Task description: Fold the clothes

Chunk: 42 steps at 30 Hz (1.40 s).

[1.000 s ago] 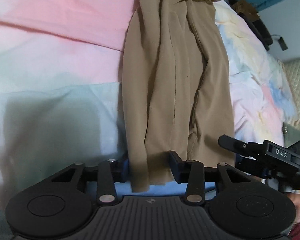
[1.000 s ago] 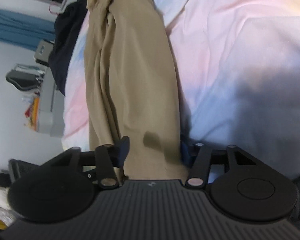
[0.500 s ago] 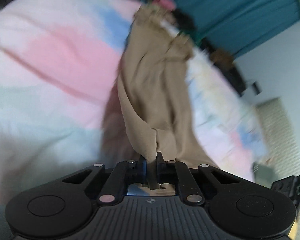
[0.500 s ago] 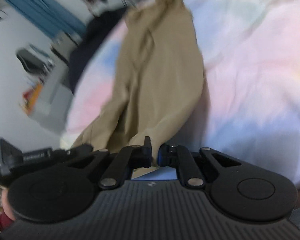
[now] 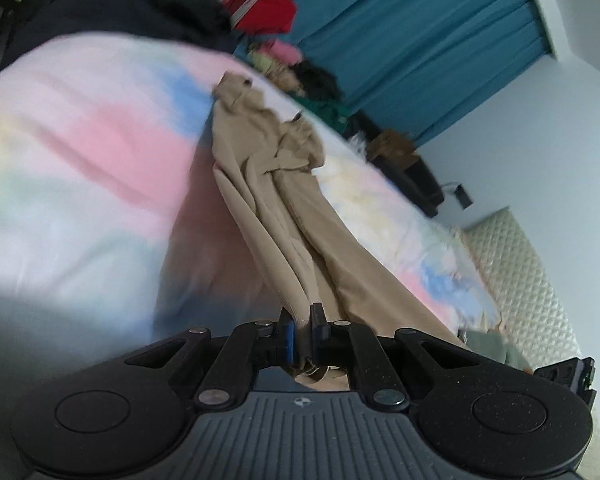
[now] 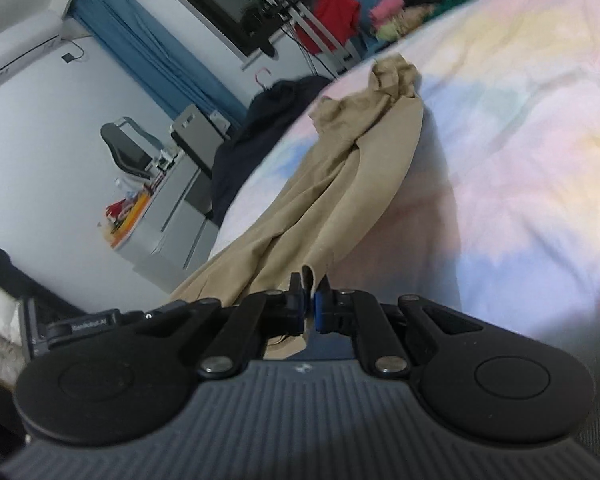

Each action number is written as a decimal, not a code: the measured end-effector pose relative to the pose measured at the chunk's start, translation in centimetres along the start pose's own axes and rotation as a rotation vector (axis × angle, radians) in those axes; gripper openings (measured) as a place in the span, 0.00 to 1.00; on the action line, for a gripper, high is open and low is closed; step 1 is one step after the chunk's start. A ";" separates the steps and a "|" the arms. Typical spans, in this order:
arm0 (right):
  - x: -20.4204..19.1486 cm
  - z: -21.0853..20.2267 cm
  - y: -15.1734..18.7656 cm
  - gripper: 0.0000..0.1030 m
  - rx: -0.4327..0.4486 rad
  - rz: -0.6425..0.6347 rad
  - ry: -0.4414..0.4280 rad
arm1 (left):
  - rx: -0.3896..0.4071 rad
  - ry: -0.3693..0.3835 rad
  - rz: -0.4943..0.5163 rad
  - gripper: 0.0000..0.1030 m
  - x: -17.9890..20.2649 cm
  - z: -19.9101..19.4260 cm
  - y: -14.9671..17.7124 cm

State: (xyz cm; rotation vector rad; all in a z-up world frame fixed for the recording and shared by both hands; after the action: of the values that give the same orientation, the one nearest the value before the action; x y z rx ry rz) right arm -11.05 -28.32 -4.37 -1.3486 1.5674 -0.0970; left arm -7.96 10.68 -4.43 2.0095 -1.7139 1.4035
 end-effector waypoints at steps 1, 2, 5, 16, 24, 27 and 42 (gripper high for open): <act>0.3 -0.4 0.7 0.07 -0.006 0.009 0.003 | -0.010 -0.005 -0.010 0.07 -0.2 -0.2 0.7; 0.6 -0.7 1.2 0.07 -0.007 0.018 0.004 | -0.008 -0.014 -0.005 0.07 -0.2 0.0 0.6; 1.0 0.3 0.4 0.07 0.007 0.037 0.003 | 0.021 -0.060 0.042 0.07 0.7 1.4 -1.1; 2.8 14.5 -12.9 0.07 0.142 0.010 0.146 | 0.225 -0.270 0.186 0.07 4.7 14.1 -15.6; 7.9 23.4 -16.5 0.08 0.097 -0.004 0.231 | 0.204 -0.333 0.244 0.08 0.7 24.2 -20.1; 9.9 26.0 -16.8 0.08 0.076 -0.011 0.254 | 0.184 -0.351 0.280 0.08 -0.9 27.5 -20.9; 9.0 28.5 -16.5 0.10 0.031 -0.161 0.380 | 0.169 -0.366 0.424 0.36 -1.1 30.3 -19.8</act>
State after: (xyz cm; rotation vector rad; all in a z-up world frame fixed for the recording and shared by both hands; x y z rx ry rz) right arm 21.87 -26.56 -13.12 -1.4919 1.7553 -0.5004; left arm 25.08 -1.12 -13.33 2.1900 -2.3651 1.3956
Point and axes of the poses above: each gripper's, at about its wrist camera, not at the fingertips, and z roughly the way its jaws point, x to its right, y to its underside, the point moved 2 cm from there along z, roughly the way its jaws point, and after that the axes turned 5 degrees about -z, right-handed, at the moved point
